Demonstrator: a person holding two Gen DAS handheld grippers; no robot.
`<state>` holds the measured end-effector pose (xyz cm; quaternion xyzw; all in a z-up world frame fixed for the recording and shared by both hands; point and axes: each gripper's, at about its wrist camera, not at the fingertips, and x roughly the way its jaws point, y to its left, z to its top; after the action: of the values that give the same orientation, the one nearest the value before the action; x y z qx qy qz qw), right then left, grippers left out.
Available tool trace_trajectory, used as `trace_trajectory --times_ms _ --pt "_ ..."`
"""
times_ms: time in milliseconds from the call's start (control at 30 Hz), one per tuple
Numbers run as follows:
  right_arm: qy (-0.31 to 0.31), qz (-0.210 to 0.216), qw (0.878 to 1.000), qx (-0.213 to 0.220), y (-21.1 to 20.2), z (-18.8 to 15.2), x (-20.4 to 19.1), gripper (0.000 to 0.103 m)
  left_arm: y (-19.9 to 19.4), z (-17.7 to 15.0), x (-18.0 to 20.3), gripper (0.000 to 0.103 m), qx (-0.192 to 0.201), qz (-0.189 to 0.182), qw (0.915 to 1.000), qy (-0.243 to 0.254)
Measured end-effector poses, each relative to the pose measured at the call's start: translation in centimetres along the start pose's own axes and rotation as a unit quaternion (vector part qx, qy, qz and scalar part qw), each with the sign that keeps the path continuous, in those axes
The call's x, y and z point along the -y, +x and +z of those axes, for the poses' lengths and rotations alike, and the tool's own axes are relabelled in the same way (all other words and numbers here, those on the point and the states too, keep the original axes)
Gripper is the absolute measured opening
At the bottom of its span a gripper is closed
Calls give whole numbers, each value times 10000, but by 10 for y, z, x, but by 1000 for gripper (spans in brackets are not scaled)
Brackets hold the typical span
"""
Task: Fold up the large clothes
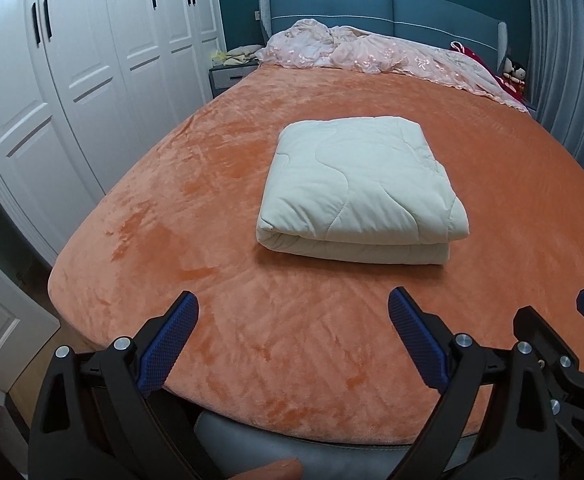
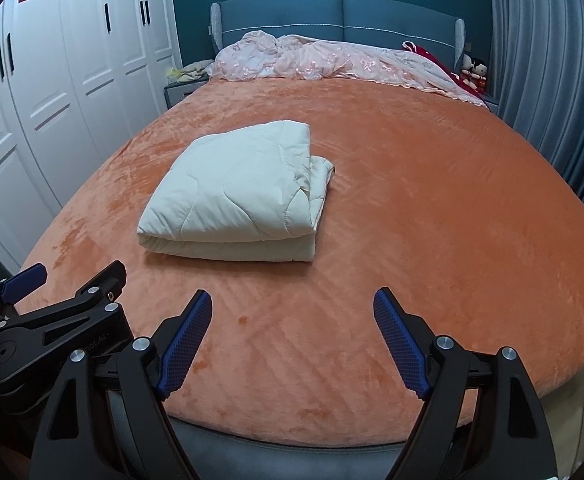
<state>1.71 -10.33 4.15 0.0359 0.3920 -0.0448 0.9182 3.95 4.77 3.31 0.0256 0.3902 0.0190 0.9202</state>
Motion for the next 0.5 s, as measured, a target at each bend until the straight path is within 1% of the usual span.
trace_trajectory --times_ms 500 --pt "-14 -48 10000 13 -5 -3 -1 81 -6 -1 2 88 57 -2 9999 114"
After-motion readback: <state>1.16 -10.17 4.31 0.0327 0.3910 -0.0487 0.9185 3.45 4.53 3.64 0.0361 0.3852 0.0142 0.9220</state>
